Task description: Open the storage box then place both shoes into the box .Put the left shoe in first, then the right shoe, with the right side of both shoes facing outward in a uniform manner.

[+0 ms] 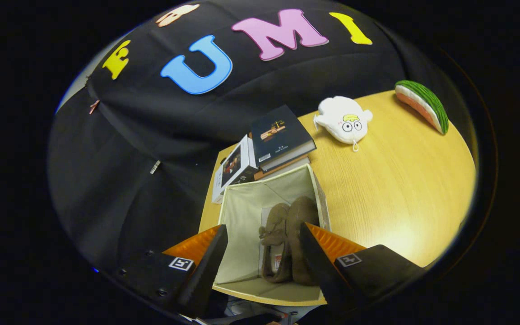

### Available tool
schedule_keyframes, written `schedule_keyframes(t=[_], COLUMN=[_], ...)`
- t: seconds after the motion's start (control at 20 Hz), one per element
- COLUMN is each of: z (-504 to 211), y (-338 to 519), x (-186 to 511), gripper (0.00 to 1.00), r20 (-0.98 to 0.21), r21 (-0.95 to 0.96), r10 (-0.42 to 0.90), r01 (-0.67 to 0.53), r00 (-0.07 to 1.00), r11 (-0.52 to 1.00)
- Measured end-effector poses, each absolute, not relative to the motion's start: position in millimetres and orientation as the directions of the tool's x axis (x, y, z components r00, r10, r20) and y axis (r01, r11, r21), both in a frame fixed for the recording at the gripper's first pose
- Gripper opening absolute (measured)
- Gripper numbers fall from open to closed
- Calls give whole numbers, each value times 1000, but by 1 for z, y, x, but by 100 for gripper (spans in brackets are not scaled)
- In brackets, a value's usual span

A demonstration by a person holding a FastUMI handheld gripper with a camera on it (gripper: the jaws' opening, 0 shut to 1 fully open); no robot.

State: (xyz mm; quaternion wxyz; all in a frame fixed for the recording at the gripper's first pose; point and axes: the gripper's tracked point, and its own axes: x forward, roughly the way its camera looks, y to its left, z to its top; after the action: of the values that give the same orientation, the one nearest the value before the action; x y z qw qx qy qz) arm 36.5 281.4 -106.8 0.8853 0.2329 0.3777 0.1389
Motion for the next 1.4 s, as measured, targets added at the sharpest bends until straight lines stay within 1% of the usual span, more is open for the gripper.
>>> schedule_keyframes(t=[0.1,0.25,0.5,0.8,1.2,1.3,1.4], z=[-88,-69,-58,-39,1,7,11], y=[268,248,200,126,26,4,-8], x=[37,34,28,33,41,48,53], gripper=[98,98,98,98,98,98,98], r20=[-562,-518,-479,-382,-213,-186,-174], r21=[456,396,351,238,216,198,189], r10=[404,379,313,195,128,113,126], r01=[-138,-178,-149,-107,-81,-76,-92], r00=[721,767,820,904,969,976,977], r11=[880,901,925,965,973,977,978])
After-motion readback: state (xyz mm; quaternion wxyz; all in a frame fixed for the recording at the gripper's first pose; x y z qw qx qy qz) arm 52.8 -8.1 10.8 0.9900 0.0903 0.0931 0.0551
